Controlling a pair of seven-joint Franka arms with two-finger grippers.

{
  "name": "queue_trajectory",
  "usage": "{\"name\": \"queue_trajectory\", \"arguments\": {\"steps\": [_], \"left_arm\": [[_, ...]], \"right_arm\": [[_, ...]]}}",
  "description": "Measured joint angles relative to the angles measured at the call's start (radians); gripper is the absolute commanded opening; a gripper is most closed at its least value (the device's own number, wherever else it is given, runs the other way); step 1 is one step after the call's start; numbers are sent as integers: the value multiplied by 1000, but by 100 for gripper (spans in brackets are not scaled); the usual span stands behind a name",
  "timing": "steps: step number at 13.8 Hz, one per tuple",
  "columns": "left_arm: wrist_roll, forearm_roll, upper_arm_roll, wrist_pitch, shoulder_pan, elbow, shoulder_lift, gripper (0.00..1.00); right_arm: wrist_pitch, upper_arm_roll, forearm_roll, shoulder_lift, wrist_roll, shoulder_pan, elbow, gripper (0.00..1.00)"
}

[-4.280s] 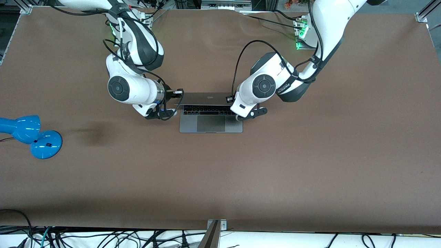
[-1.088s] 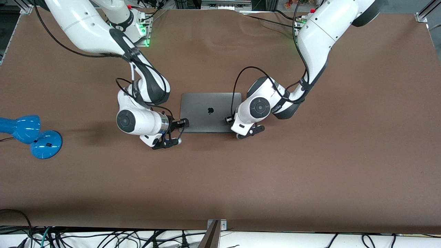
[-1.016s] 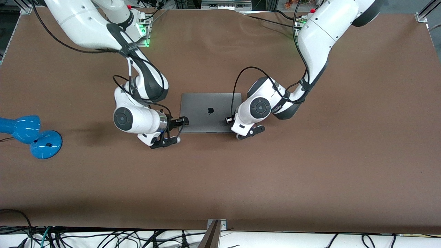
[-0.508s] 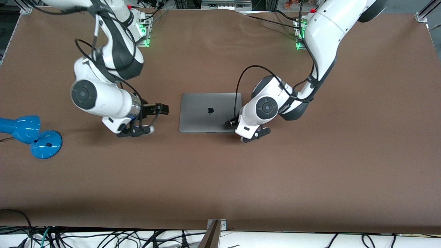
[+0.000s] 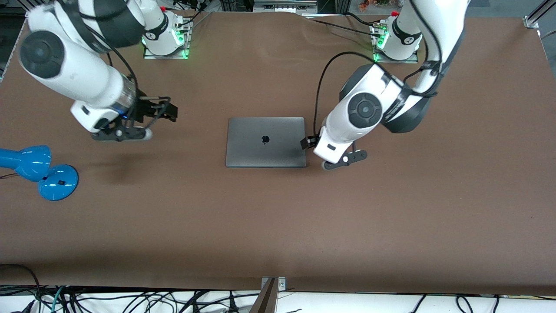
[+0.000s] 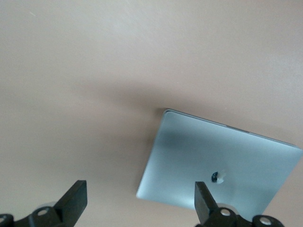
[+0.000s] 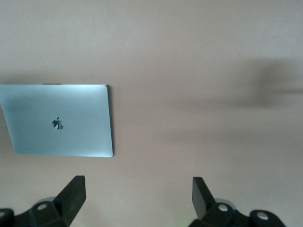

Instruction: Close laptop with both arms from behind

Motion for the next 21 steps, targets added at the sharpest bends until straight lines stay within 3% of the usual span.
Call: {"name": "queue_trajectory", "arguments": {"steps": [6,9,13,18,21], "left_arm": [[213,1,8,-143,136,1,-172,100],[290,2,76,-240,141,1,-255,100],[435,2,202,-338,126,-6,-360,100],[574,-10,276,-361,117,-159,-532,100],[643,-10,329,-312,91,-287,-622,100]], "right_arm": [[-42,-70,-6,-97,-1,-63,-4,100],[-88,-134,-7,-119,-1,-72,-5,100],[-100,-154,-7,-119,-1,-125,-9,100],[-87,-156,-68,-120,-1,-136,-9,100],[-56,-155,-84,-120,-23,-136,-9,100]]}}
